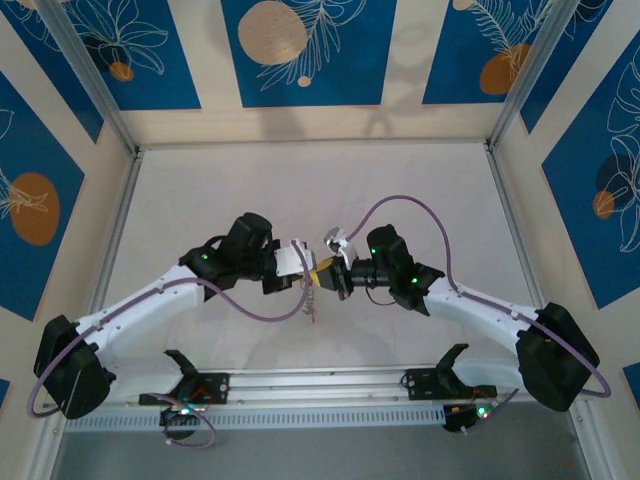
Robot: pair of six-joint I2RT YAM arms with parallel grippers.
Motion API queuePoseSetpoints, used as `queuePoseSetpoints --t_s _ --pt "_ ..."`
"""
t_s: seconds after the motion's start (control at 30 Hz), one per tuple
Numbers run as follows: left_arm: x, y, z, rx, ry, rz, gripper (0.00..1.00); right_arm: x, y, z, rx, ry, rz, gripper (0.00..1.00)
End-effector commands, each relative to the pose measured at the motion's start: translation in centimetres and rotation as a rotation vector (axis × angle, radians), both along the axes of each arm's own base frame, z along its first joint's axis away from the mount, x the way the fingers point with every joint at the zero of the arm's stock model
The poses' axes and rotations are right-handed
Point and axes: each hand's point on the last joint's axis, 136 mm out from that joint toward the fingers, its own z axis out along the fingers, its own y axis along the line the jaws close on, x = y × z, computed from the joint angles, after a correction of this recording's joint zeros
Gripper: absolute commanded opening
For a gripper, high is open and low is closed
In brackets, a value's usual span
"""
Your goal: Put the keys on the keyring
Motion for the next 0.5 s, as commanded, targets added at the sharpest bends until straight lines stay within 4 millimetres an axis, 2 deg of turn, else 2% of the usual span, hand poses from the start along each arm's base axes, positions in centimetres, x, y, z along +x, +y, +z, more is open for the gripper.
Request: queuePoseSetpoints --t_s 0.0,0.47 --pt "0.0 -0.7 1.4 -0.036 -0.018 -0.012 0.0 0.9 0.4 1.8 0.013 -0.026 -0.029 0.0" --pt "-0.4 -0.5 2.3 -0.067 -0.075 -0.036 0.0 2.6 -0.5 -0.7 -0.067 0.13 -0.144 0.0"
